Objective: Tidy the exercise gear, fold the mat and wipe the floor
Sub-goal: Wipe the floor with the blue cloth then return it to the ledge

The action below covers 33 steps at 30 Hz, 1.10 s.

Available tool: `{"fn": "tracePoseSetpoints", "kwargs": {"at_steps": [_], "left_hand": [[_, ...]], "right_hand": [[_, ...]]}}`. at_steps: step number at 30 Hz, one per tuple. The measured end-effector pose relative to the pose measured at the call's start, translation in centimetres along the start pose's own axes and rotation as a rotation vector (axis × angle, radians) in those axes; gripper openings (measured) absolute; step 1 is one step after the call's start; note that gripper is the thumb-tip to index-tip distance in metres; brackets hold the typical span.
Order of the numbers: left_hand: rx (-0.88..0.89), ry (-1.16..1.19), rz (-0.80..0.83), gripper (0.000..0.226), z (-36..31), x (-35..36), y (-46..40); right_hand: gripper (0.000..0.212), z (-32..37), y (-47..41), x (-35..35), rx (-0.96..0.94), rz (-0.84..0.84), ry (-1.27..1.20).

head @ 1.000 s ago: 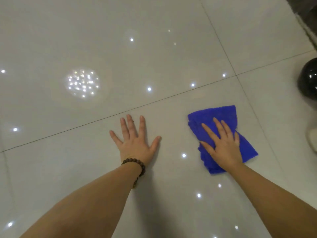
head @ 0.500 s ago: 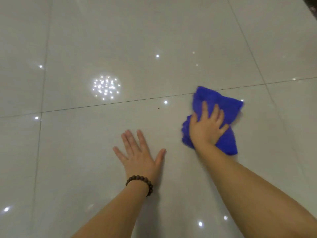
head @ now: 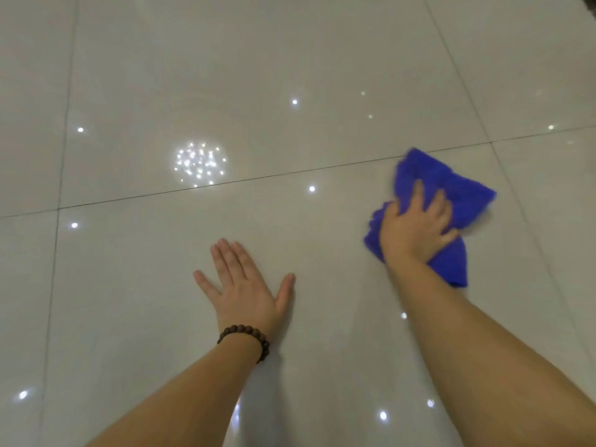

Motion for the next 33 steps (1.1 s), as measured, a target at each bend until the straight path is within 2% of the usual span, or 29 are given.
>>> {"fn": "tracePoseSetpoints", "kwargs": {"at_steps": [2,3,4,5,6,7,9,12,13,14,15,16,17,20,22,23,24,25,26,30,33], "left_hand": [[-0.002,-0.012,-0.001,0.102,0.1,0.1,-0.1],[0.000,-0.017,-0.003,0.103,0.1,0.0,-0.1],[0.001,-0.018,-0.012,0.103,0.1,-0.1,-0.1],[0.000,-0.012,-0.013,0.104,0.1,-0.1,-0.1],[0.000,-0.005,-0.002,0.104,0.1,-0.1,-0.1],[0.001,-0.003,0.011,0.103,0.0,-0.1,0.0],[0.000,-0.014,0.008,0.103,-0.1,-0.2,0.1],[-0.010,-0.016,-0.005,0.103,-0.2,-0.4,0.2],[-0.013,-0.018,-0.006,0.103,-0.2,-0.3,0.2],[-0.015,-0.019,0.002,0.104,-0.3,-0.2,0.1],[-0.016,-0.019,0.006,0.104,-0.2,-0.1,0.1],[-0.016,-0.021,0.000,0.104,-0.2,-0.1,0.1],[-0.014,-0.026,-0.011,0.104,-0.1,0.0,0.1],[-0.014,-0.014,-0.016,0.104,-0.1,0.0,-0.1],[-0.015,0.005,-0.028,0.104,-0.1,0.0,-0.1],[-0.013,0.005,-0.028,0.103,0.0,0.0,0.0],[-0.010,0.001,-0.026,0.103,0.0,0.0,0.0],[-0.004,0.000,-0.023,0.103,0.1,0.0,0.0],[0.008,0.006,-0.024,0.101,0.2,-0.1,0.1],[0.096,0.066,-0.035,0.085,-1.0,-0.5,1.5],[0.216,0.032,0.028,0.081,-3.2,0.2,4.8]], "right_hand": [[0.058,7.3,8.9,3.0,-0.658,0.095,0.057],[0.059,9.0,12.6,3.9,-0.958,0.221,0.122],[0.059,9.3,13.7,4.1,-1.158,0.283,0.158],[0.058,8.4,12.3,3.6,-1.231,0.263,0.129],[0.058,6.6,9.1,2.7,-1.166,0.187,0.074],[0.057,3.8,5.1,1.8,-1.000,0.109,0.042],[0.059,-4.8,-3.8,-0.6,-0.569,-0.025,0.059],[0.065,-18.3,-11.0,-5.0,0.130,-0.053,0.066],[0.063,-20.0,-10.9,-5.6,0.333,-0.041,0.047],[0.060,-19.9,-9.9,-5.5,0.456,-0.035,0.032],[0.057,-18.2,-8.3,-4.8,0.464,-0.040,0.038],[0.055,-15.3,-6.4,-3.7,0.351,-0.035,0.040],[0.055,-11.5,-3.8,-2.4,0.158,-0.022,0.036],[0.060,-0.9,7.6,1.4,-0.529,0.023,0.103],[0.063,1.6,13.2,2.3,-0.908,0.152,0.175],[0.062,1.2,13.4,2.2,-1.023,0.184,0.172],[0.060,-0.1,12.2,1.6,-1.057,0.170,0.140],[0.059,-2.4,9.8,0.9,-0.995,0.128,0.108],[0.059,-5.5,6.7,0.2,-0.855,0.088,0.090],[0.062,-21.3,-3.8,-4.0,-0.187,-0.037,0.097],[0.060,-27.1,-5.2,-5.7,0.329,-0.015,0.020]]}}
Point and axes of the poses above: each hand's wrist, its own y-axis away from the middle knuckle, its own x-axis out of the palm, z = x × y, the point moved 5 cm from there along -y, towards the middle knuckle, and after that the axes turned 11 degrees about x, right-handed, at the moved point
